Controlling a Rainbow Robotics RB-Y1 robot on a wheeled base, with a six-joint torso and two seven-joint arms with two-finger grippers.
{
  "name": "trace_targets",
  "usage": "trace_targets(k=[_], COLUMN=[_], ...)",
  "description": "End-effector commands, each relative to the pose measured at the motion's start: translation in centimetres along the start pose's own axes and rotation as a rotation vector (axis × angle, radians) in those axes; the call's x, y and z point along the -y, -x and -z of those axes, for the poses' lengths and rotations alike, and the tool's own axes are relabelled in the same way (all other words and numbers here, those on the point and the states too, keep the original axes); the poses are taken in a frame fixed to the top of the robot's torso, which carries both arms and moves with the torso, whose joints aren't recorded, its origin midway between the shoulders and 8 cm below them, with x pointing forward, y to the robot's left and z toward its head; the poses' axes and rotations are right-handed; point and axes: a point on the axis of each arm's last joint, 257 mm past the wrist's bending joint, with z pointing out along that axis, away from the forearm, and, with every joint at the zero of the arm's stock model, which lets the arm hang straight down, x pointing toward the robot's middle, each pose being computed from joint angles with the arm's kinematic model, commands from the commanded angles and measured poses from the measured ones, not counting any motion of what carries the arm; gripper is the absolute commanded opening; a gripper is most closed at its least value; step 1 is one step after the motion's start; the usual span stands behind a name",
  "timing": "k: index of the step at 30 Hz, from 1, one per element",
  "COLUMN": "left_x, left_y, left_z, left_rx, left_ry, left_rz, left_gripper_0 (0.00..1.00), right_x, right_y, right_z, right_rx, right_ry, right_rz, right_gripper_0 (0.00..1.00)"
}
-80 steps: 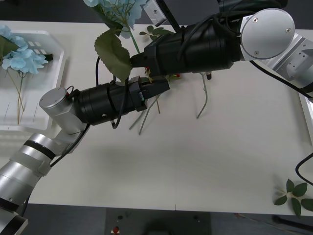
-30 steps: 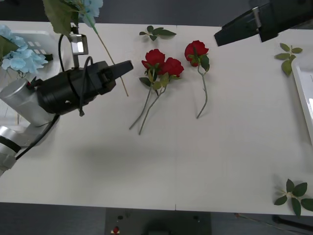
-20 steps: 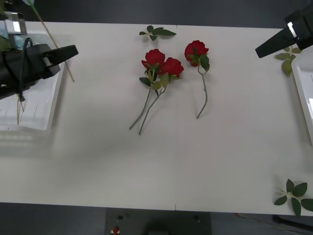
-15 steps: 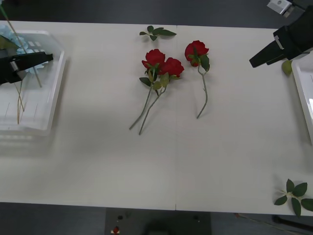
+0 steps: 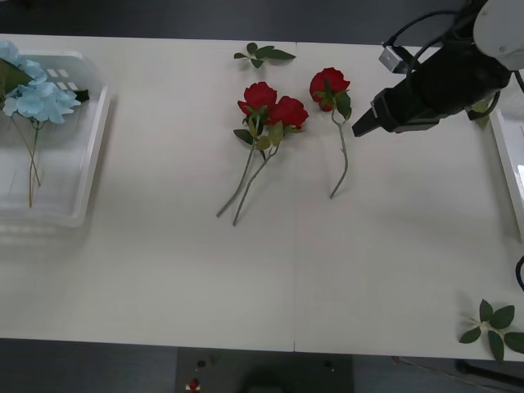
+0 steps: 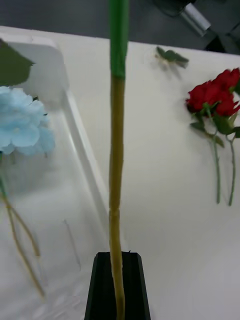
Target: Put the red flowers into the right box and the blue flowers into the left box
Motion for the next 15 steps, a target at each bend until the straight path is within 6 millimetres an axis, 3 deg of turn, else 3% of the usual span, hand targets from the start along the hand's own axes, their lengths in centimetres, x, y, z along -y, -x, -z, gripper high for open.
trace_targets(k=[1,8,15], left_x=[-2.3,-6.8,-10.7], left_y=[2.3,2.6,3.9], left_z=[2.1,2.5,1.4], left_rx=[-0.036,-0.040,0.088], left_ry=[0.107,0.299,0.456], left_rz=[-0.012,0.119,0.221], left_gripper_0=[0.00,0.00,0.00], right_x=[-0.8,-0.4,-0.6], right_y=[2.7,4.1,5.6], right_z=[-0.3,-3.7,-7.2], right_rx=[0.066,0.129,0.194], right_ry=[-0.038,-0.074,-0.105], right_rz=[-0.008,-0.019,-0.024], right_gripper_0=[1.00,1.00,1.00])
